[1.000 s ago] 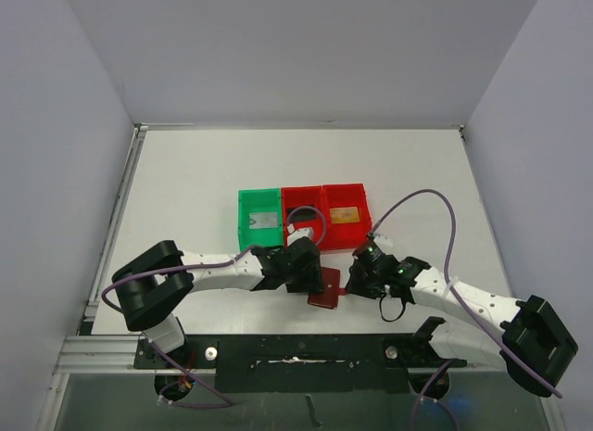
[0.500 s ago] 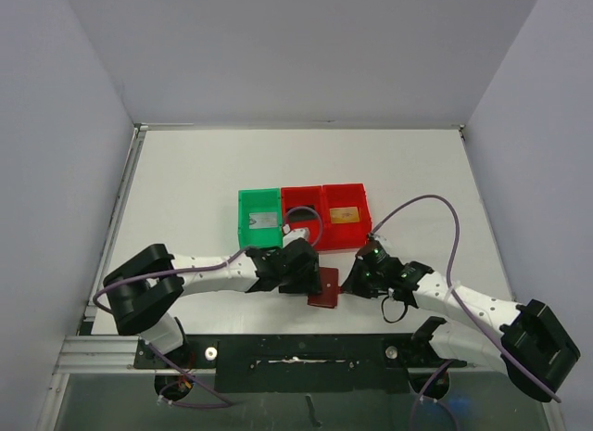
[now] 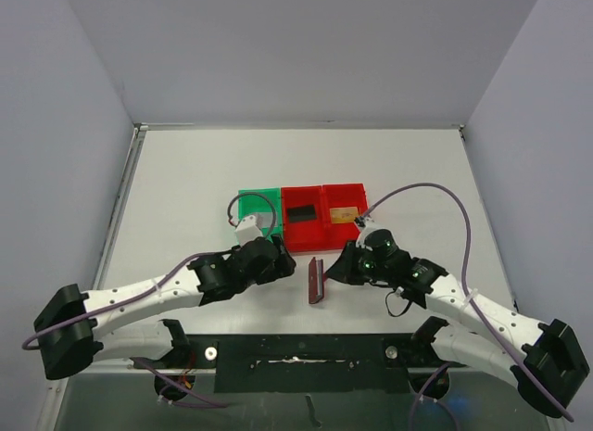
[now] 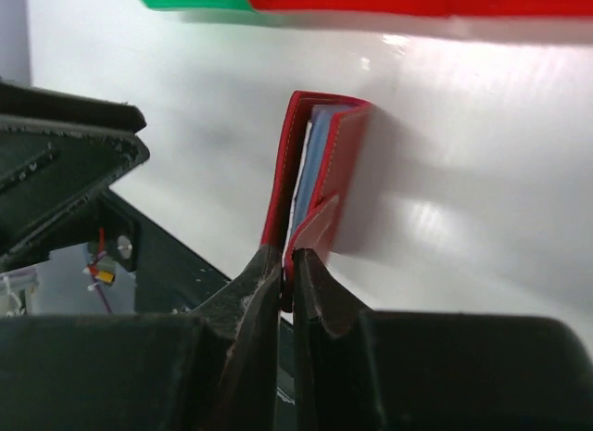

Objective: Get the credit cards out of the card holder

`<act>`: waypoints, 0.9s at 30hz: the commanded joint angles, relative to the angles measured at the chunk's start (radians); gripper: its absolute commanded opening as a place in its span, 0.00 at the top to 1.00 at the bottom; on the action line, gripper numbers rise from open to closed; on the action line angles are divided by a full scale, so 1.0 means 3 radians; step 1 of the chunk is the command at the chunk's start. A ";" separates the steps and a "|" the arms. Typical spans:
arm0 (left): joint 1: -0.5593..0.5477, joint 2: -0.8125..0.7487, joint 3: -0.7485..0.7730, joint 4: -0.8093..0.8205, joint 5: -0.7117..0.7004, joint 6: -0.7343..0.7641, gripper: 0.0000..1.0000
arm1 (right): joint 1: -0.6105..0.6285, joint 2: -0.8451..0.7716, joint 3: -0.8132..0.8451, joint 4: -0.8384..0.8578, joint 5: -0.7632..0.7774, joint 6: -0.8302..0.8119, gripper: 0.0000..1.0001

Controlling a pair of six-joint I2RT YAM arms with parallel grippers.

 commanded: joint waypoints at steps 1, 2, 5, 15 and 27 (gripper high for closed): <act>0.0149 -0.0476 -0.0072 -0.0153 -0.0383 -0.0196 0.25 | 0.0004 0.0186 0.0337 0.0405 -0.0381 -0.0221 0.97; 0.0172 -0.0562 -0.0104 -0.0186 -0.0388 -0.0209 0.25 | 0.0019 0.0268 0.0382 0.0429 -0.0419 -0.0234 0.97; 0.0201 -0.0783 -0.0162 -0.0320 -0.0415 -0.0271 0.25 | 0.0079 0.0532 0.0526 0.0400 -0.0424 -0.0270 0.97; 0.0240 -0.0922 -0.0472 0.0067 0.0016 -0.0205 0.25 | 0.0147 0.0592 0.0594 0.0590 -0.0460 -0.0182 0.97; 0.0264 -0.0375 -0.0429 0.0960 0.0676 0.0249 0.25 | -0.0479 -0.0290 -0.0440 0.0061 -0.0124 0.0266 0.97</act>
